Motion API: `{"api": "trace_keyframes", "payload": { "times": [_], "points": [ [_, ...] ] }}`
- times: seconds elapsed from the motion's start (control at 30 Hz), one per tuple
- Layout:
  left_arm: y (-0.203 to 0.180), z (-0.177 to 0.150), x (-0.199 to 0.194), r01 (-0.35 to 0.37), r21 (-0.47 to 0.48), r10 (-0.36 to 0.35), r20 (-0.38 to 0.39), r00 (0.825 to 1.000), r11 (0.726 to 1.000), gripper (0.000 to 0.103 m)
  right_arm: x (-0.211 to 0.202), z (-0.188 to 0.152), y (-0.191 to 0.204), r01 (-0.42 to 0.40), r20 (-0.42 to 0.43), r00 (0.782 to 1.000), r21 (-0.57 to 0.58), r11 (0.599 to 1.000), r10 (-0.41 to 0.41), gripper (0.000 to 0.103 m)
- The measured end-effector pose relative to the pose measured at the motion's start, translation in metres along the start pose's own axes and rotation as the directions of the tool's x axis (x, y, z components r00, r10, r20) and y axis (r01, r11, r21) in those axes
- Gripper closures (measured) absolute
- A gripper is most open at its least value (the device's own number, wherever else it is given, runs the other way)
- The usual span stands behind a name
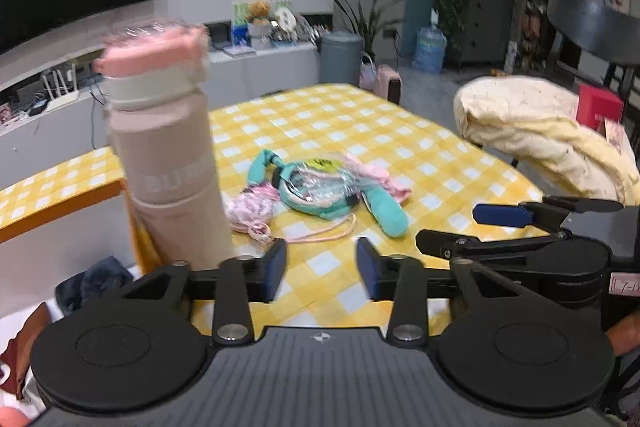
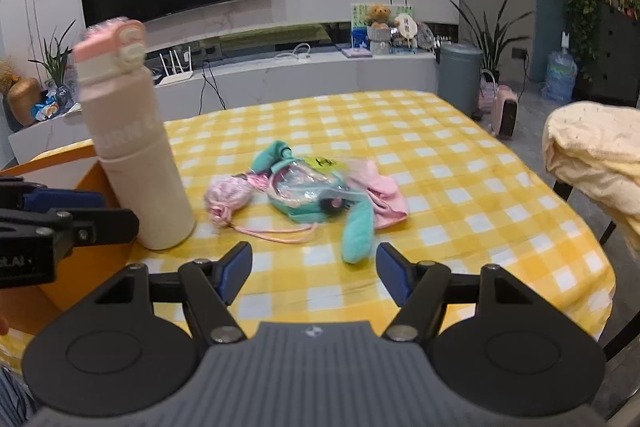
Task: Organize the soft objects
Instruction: 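Move both tools back over the remaining pile on the table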
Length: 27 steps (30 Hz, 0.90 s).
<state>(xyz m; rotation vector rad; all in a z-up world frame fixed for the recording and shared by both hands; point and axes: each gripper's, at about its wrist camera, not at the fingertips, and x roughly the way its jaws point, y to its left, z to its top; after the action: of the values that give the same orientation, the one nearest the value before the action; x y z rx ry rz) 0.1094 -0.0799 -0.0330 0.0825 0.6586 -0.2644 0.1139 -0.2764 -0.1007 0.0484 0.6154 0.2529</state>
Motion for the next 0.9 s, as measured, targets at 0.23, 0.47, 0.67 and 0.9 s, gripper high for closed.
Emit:
{"api": "trace_keyframes", "payload": {
  "times": [0.23, 0.47, 0.67, 0.9],
  "points": [
    [-0.006, 0.009, 0.04, 0.009, 0.043, -0.006, -0.066, 0.998, 0.999, 0.071, 0.035, 0.003, -0.025, 0.005, -0.058, 0.998, 0.014, 1.0, -0.004, 0.035],
    [0.0, 0.018, 0.086, -0.008, 0.035, 0.013, -0.139, 0.99, 0.999, 0.071, 0.076, 0.01, -0.04, 0.0, -0.108, 0.994, -0.003, 1.0, 0.0, 0.036],
    [-0.003, 0.02, 0.123, -0.151, 0.16, 0.178, -0.17, 0.969, 0.976, 0.06, 0.105, 0.017, -0.039, -0.024, -0.126, 0.992, -0.084, 0.996, 0.013, 0.036],
    [-0.006, 0.019, 0.155, -0.229, 0.26, 0.288, -0.217, 0.933, 0.938, 0.06, 0.122, 0.022, -0.038, -0.058, -0.128, 0.991, -0.139, 0.989, 0.04, 0.037]
  ]
}}
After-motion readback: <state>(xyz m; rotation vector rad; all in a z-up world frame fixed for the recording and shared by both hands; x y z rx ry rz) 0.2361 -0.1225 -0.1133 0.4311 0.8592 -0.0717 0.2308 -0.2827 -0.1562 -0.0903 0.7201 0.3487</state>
